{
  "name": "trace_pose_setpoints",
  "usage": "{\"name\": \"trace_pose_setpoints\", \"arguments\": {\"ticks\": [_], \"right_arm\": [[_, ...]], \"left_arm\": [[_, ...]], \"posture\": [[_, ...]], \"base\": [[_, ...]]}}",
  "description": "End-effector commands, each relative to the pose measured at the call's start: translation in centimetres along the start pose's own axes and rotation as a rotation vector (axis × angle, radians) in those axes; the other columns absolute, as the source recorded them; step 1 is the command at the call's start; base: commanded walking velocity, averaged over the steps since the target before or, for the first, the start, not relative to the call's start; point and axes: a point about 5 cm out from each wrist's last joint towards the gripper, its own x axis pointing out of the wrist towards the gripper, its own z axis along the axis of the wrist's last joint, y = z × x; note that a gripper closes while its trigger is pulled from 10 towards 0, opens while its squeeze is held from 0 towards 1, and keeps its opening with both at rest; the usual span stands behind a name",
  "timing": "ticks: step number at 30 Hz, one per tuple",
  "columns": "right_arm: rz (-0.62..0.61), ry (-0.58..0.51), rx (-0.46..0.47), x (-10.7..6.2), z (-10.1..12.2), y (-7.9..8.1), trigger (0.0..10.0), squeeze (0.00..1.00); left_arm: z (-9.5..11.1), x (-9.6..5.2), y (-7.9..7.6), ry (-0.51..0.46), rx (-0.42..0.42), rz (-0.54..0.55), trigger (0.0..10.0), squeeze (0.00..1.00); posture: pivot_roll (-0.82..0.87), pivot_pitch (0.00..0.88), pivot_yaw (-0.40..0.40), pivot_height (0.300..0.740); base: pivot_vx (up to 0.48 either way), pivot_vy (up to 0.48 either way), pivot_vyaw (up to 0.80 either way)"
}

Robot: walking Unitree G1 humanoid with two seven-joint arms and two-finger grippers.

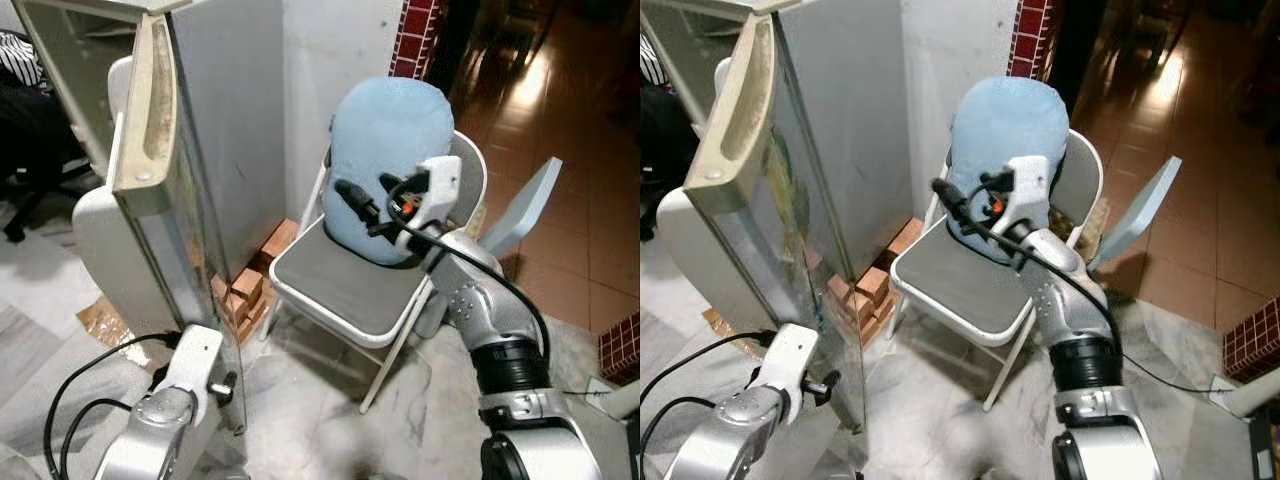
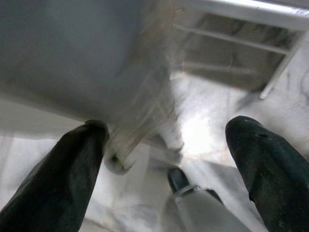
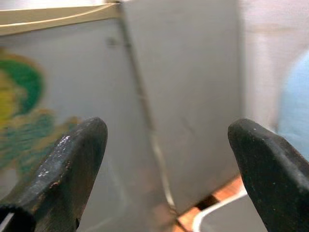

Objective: Restocking fridge

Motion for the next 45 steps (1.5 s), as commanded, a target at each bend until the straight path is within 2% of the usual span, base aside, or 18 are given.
{"name": "trace_pose_setpoints", "arguments": {"ticks": [1,4,8,10,11,12,13,15,16,20,21,24,25,29,32,34,44,45], "right_arm": [[0.013,-0.004,-0.035,0.0,0.2,0.1,10.0,0.0],[0.051,0.006,-0.012,-0.1,0.1,0.5,10.0,0.0],[0.118,0.013,0.002,-0.3,0.3,1.3,10.0,0.0],[0.184,0.028,-0.01,-0.6,0.3,2.0,10.0,0.0],[0.184,0.028,-0.01,-0.6,0.3,2.0,10.0,0.0],[0.185,0.03,-0.018,-0.6,0.2,2.1,10.0,0.0],[0.186,0.03,0.0,-0.6,0.2,2.0,10.0,0.0],[0.185,0.032,-0.009,-0.6,0.1,2.0,10.0,0.0],[0.166,0.039,-0.028,-0.5,0.0,1.8,10.0,0.0],[0.103,0.046,-0.059,-0.1,-0.2,1.2,10.0,0.0],[0.094,0.045,-0.059,-0.1,-0.2,1.2,10.0,0.0],[0.092,0.042,-0.056,0.0,-0.1,1.2,10.0,0.0],[0.136,0.042,-0.051,0.0,0.0,1.6,10.0,0.0],[0.249,0.04,-0.017,-0.2,0.2,2.7,10.0,0.0],[0.486,0.048,0.051,-1.5,0.6,4.7,10.0,0.0],[0.591,0.069,0.079,-2.4,0.6,5.3,10.0,0.0],[0.735,0.124,0.118,-3.8,0.7,5.6,10.0,0.0],[0.671,0.134,0.086,-3.2,0.5,5.2,10.0,0.0]], "left_arm": [[0.9,-0.1,-0.2,-0.054,0.053,-0.001,10.0,0.0],[0.9,0.0,-0.3,-0.054,0.07,-0.001,10.0,0.0],[0.8,0.0,-0.3,-0.052,0.045,-0.002,10.0,0.0],[0.6,0.1,0.0,-0.035,-0.088,-0.01,10.0,0.0],[0.6,0.1,0.0,-0.035,-0.088,-0.01,10.0,0.0],[0.5,0.2,0.2,-0.021,-0.149,-0.013,10.0,0.0],[0.3,0.3,0.5,0.01,-0.294,-0.013,10.0,0.0],[0.3,0.4,0.7,0.024,-0.413,-0.011,10.0,0.0],[0.5,0.3,0.5,0.028,-0.538,-0.033,10.0,0.0],[0.2,0.0,-0.3,0.078,-0.743,-0.116,10.0,0.0],[0.1,-0.1,-0.4,0.088,-0.762,-0.127,10.0,0.0],[-0.2,-0.5,-0.6,0.102,-0.78,-0.142,10.0,0.0],[-0.6,-1.1,-0.7,0.12,-0.777,-0.153,10.0,0.0],[-0.6,-1.5,-0.7,0.127,-0.738,-0.161,10.0,0.0],[-0.1,-1.5,-0.8,0.128,-0.705,-0.174,10.0,0.0],[0.1,-1.5,-1.0,0.133,-0.693,-0.18,10.0,0.0],[0.2,-1.7,-1.2,0.132,-0.666,-0.192,10.0,0.0],[0.2,-1.7,-1.2,0.133,-0.664,-0.194,10.0,0.0]], "posture": [[0.05,0.0,-0.023,0.74],[0.06,0.0,-0.024,0.74],[0.05,0.0,-0.024,0.74],[0.05,0.0,-0.023,0.74],[0.05,0.0,-0.023,0.74],[0.05,0.0,-0.023,0.74],[0.05,0.0,-0.025,0.74],[0.05,0.0,-0.025,0.74],[0.06,0.0,-0.026,0.74],[0.07,0.0,-0.031,0.74],[0.07,0.0,-0.031,0.74],[0.07,0.0,-0.032,0.74],[0.08,0.0,-0.034,0.74],[0.09,0.0,-0.038,0.74],[0.09,0.0,-0.038,0.74],[0.09,0.0,-0.037,0.74],[0.1,0.0,-0.047,0.74],[0.1,0.0,-0.05,0.74]], "base": [[0.0,0.0,0.0],[0.0,0.0,0.0],[0.0,0.0,0.0],[0.0,0.0,0.0],[0.0,0.0,0.0],[0.0,0.0,0.0],[0.0,0.0,0.0],[0.0,0.0,0.0],[0.0,0.0,0.0],[0.0,0.0,0.0],[0.0,0.0,0.0],[0.0,0.0,0.0],[0.0,0.0,0.0],[0.0,0.0,0.0],[0.0,0.0,0.0],[0.0,0.0,0.0],[0.0,0.0,0.0],[0.0,0.0,0.0]]}}
